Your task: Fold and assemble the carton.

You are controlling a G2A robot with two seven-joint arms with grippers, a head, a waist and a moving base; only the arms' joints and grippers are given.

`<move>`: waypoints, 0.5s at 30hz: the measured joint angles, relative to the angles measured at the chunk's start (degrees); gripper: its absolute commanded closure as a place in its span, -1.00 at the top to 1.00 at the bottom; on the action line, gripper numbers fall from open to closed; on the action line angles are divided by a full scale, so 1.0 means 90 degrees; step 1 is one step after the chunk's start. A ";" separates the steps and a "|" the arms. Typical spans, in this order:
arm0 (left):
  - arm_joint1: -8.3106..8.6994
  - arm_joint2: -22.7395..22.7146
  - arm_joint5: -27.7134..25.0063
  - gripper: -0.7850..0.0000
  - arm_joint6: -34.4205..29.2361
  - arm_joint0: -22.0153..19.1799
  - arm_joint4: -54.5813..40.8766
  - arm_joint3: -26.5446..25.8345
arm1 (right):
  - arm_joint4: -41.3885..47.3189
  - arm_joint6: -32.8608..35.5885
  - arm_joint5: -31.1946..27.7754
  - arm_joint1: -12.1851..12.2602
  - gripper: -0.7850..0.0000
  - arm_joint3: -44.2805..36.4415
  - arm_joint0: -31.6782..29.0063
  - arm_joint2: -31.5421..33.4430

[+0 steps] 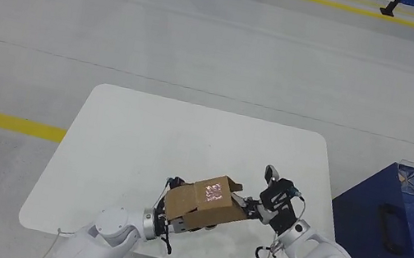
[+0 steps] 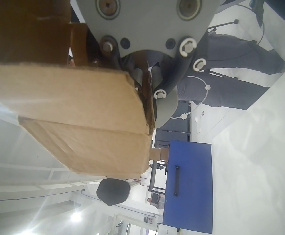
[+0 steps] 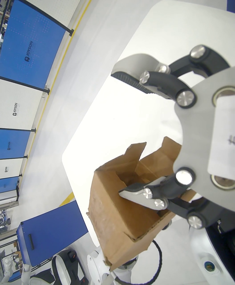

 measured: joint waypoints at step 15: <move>0.0015 -0.0191 -0.0273 -1.00 0.0149 0.0109 -0.0168 -0.0055 | 0.0261 -0.0215 0.0111 0.0050 1.00 -0.0076 -0.0309 0.0590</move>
